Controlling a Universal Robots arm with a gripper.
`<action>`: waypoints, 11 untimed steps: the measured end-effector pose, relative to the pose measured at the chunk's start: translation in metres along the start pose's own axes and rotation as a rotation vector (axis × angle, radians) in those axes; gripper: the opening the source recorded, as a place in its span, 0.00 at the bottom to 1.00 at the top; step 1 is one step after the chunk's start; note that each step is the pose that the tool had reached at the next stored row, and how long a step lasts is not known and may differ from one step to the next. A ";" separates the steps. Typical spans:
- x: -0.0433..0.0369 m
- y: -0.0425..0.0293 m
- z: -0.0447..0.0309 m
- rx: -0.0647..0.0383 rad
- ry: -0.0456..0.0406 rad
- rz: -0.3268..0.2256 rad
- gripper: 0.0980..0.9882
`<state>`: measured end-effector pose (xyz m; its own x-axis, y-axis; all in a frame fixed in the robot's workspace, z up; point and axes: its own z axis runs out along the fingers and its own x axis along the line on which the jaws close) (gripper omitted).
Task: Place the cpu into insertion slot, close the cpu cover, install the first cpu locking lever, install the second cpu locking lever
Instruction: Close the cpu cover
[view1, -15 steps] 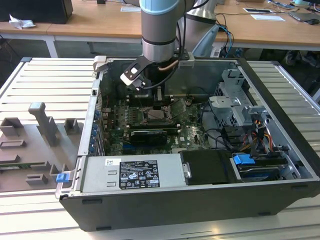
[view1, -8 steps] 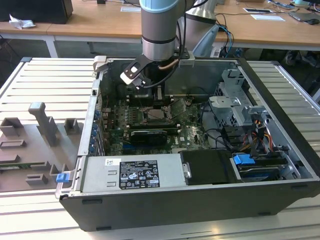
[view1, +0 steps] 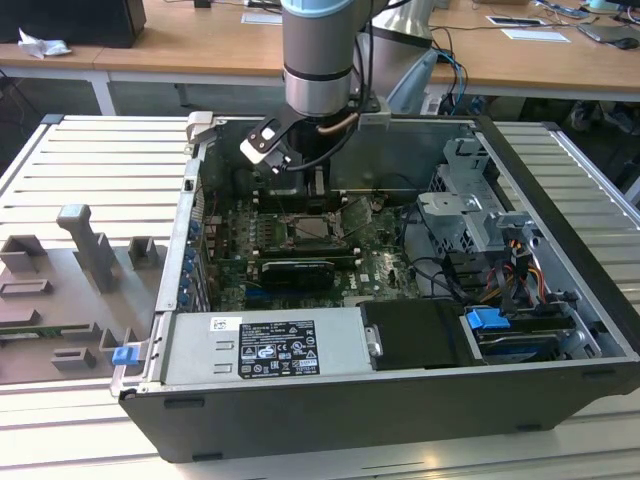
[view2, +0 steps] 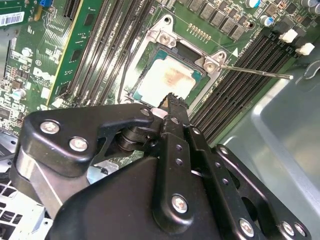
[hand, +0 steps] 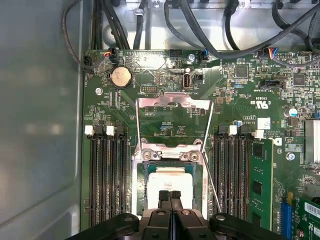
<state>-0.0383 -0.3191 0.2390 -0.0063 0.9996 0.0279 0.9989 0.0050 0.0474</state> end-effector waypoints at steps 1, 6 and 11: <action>0.0000 0.0000 -0.0009 0.000 0.0000 0.000 0.01; 0.0001 0.0002 -0.0046 0.000 0.0000 0.000 0.01; 0.0002 0.0004 -0.0080 0.000 0.0000 0.000 0.01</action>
<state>-0.0383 -0.3191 0.2470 -0.0062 0.9996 0.0280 0.9989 0.0049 0.0473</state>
